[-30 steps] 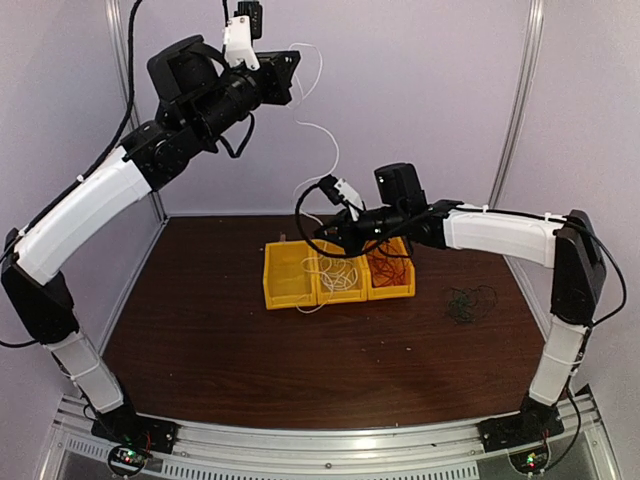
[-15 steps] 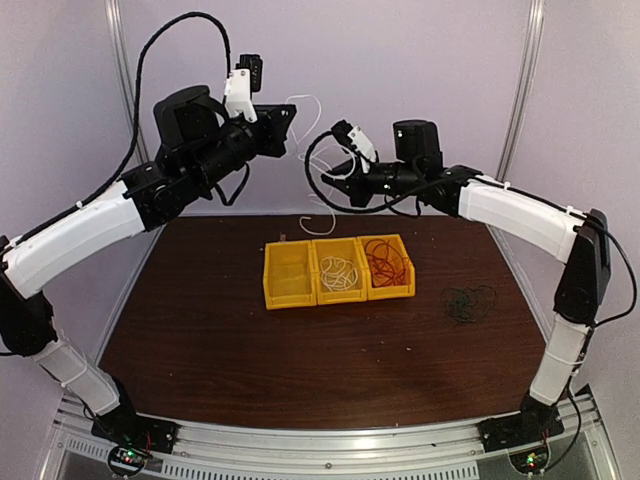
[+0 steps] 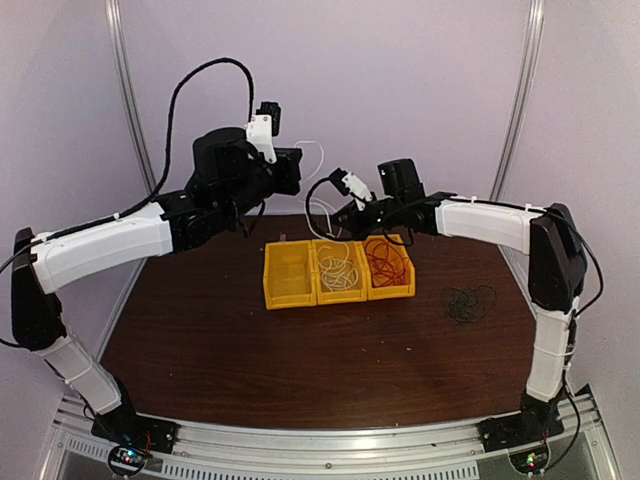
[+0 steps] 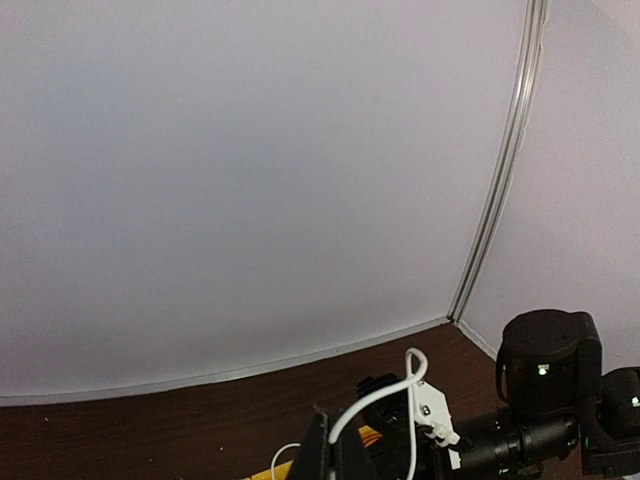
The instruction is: Untangle the cables
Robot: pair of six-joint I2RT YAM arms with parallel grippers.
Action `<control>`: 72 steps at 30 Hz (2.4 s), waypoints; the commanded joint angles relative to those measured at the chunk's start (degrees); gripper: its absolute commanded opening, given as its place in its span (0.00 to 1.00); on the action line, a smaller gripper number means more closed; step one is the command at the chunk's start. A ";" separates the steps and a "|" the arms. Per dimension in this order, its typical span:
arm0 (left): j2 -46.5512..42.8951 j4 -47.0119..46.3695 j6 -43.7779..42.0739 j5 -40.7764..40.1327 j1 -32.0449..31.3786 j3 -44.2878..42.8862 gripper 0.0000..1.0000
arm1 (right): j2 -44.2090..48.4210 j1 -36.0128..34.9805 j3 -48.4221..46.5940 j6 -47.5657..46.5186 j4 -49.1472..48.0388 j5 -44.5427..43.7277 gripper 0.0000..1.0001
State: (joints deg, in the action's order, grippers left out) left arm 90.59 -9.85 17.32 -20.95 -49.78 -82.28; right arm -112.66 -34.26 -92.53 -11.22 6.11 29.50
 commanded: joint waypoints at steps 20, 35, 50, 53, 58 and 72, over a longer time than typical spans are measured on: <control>18.91 -6.00 12.23 4.29 3.99 -1.33 0.00 | 0.44 1.80 9.69 -1.97 5.07 3.90 0.34; 30.72 -8.29 7.35 18.39 4.35 -19.83 0.00 | 26.90 8.74 29.24 -4.56 6.09 6.55 0.43; 28.50 -7.39 11.36 13.70 7.32 -5.47 0.00 | 30.01 14.13 34.98 -4.05 2.79 10.14 0.46; 31.30 -4.66 10.89 15.57 7.28 -8.62 0.00 | 29.95 14.20 34.96 -4.07 2.77 10.34 0.46; 34.21 -4.23 12.07 18.08 7.24 -9.56 0.00 | 30.30 15.06 35.20 -4.04 2.61 10.66 0.46; 36.45 -3.73 15.49 22.02 7.25 -8.00 0.00 | 29.08 16.12 35.05 -4.02 2.63 11.81 0.46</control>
State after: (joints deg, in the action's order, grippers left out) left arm 126.54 -12.34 30.61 1.61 -42.44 -90.76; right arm -83.00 -18.57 -57.69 -15.14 10.04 40.25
